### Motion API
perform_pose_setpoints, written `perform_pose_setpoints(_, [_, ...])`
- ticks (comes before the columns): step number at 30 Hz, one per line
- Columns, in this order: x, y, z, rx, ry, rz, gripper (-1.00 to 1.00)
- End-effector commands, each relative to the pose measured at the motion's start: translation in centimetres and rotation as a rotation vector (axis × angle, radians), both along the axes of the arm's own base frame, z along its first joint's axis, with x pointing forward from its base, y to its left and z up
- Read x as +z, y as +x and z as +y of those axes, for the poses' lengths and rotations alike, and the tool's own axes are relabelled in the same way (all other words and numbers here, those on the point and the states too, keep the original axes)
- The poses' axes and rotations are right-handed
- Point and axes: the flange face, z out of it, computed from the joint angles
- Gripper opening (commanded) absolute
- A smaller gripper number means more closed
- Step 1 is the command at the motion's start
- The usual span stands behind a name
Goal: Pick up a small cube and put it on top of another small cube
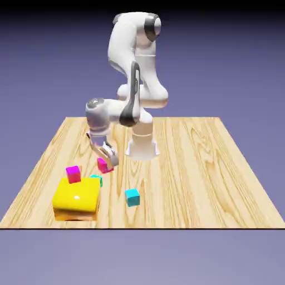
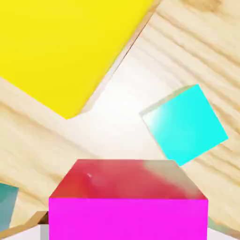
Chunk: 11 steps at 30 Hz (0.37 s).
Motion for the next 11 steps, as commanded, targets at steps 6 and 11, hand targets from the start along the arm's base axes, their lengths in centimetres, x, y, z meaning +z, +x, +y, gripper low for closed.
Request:
perform_pose_setpoints(6, [-5.2,0.1,0.3,0.001,0.003,-0.002,-1.0])
perform_pose_setpoints(11, [-5.9,0.0,0.3,0.001,0.002,-0.001,1.0])
